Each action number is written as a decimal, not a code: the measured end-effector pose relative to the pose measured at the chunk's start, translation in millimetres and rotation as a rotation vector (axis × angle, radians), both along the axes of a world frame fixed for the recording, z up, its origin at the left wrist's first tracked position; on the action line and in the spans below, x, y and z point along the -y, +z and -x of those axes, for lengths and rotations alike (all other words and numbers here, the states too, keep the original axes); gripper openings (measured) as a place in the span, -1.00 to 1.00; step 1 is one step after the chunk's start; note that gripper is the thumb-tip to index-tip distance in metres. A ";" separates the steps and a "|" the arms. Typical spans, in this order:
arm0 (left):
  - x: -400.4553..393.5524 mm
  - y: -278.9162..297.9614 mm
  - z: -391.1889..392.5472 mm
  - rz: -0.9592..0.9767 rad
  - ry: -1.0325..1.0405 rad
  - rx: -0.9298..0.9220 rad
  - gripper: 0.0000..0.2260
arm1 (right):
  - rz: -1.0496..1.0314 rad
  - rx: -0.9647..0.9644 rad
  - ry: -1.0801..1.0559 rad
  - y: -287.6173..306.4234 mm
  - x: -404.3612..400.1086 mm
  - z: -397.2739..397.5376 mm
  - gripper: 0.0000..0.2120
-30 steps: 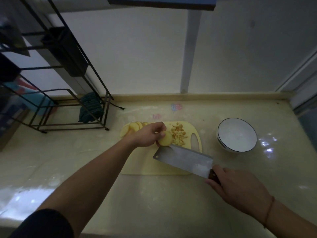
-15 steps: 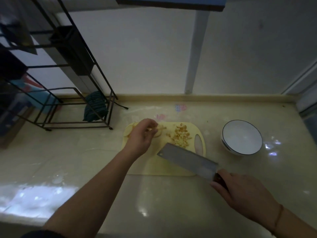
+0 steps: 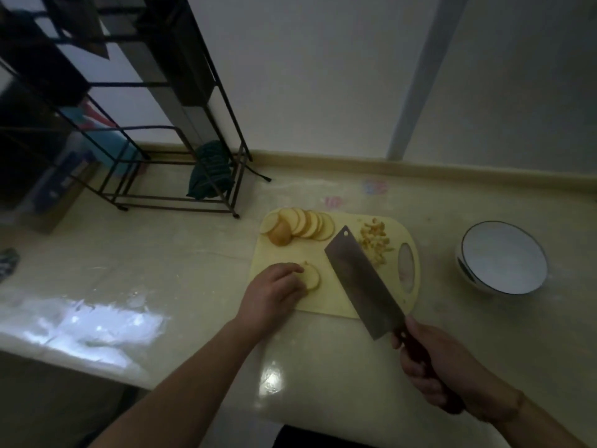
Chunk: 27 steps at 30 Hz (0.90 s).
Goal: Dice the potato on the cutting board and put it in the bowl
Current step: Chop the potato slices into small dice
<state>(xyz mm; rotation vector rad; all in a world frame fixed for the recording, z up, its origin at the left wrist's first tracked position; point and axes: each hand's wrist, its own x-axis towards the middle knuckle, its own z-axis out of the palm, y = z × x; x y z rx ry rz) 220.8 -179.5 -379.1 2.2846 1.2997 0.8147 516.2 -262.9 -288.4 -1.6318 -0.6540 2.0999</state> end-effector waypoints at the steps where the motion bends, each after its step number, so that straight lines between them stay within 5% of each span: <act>1: -1.6 -1.3 -0.3 0.003 -0.020 -0.010 -0.87 | 0.003 -0.001 0.000 -2.9 0.0 -0.1 -0.52; 10: -9.7 -8.5 -13.8 0.070 -0.010 -0.001 -0.72 | -0.024 0.051 -0.035 -6.5 -7.1 -23.8 -0.50; 14: -17.3 -10.0 -23.1 0.093 -0.037 -0.028 -0.83 | -0.098 0.105 -0.020 -4.2 -4.1 -14.6 -0.54; 21: -45.4 -0.6 -56.9 -0.049 -0.237 -0.159 -0.84 | -0.320 0.356 0.073 -7.6 5.2 4.9 -0.59; 27: -35.6 -1.8 -58.1 -0.100 -0.159 -0.268 -0.69 | -0.446 0.505 0.149 -9.3 2.4 4.7 -0.52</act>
